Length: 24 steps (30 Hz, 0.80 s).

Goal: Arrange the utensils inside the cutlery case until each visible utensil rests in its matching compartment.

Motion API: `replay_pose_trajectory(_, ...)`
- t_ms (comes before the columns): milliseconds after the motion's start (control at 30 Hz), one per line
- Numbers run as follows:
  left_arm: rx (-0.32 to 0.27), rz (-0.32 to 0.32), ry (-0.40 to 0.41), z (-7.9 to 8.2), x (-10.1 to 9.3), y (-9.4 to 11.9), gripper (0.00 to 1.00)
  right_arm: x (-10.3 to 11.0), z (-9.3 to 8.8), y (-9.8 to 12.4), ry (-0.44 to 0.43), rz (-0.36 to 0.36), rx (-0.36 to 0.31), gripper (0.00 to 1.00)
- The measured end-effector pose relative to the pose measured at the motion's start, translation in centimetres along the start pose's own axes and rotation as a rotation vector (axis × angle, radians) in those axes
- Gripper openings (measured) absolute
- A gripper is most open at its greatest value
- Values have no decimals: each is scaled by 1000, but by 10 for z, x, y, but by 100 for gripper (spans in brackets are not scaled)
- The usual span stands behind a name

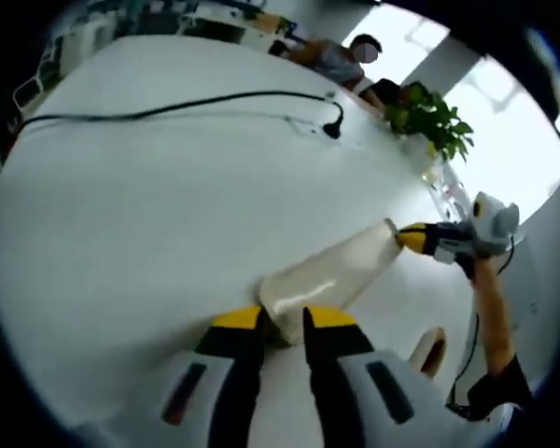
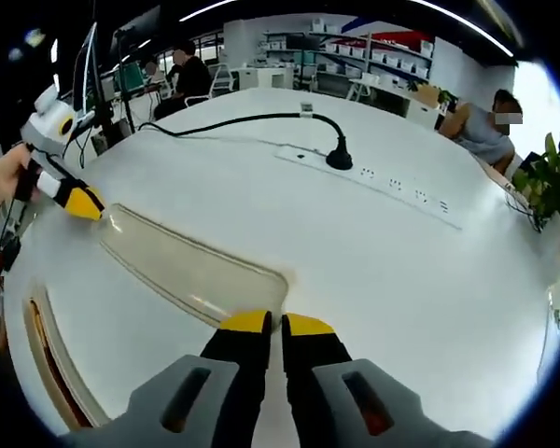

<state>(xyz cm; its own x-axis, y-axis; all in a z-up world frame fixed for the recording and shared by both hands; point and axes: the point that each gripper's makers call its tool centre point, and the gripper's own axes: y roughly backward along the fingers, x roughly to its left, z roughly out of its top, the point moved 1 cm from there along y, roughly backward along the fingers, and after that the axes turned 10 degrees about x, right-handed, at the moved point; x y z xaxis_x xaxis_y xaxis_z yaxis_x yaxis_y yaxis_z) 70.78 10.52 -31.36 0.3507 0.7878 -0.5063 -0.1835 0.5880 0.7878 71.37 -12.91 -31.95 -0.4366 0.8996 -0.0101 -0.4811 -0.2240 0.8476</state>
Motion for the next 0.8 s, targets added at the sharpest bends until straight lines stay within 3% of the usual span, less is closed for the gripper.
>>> replay_pose_trajectory(200, -11, -63, 68, 1, 0, 1, 18, -1, 0, -2, -31, 12, -5, 2)
replay_pose_trajectory(333, -13, -148, 104, 2, -5, 6, 20, -1, 1, -3, -18, -1, -9, 2)
replay_pose_trajectory(400, -45, -199, 132, 4, -9, 11, 21, -3, 2, -3, -33, 9, -12, 2)
replay_pose_trajectory(600, -102, -309, 153, 14, -21, 29, 23, -2, 1, -2, -36, 5, -9, 2)
replay_pose_trajectory(767, -91, -332, 155, 22, -22, 33, 23, -2, 2, -2, -59, 21, -11, 2)
replay_pose_trajectory(800, -91, -370, 168, 24, -28, 33, 23, -1, 2, -2, -61, 21, -11, 2)
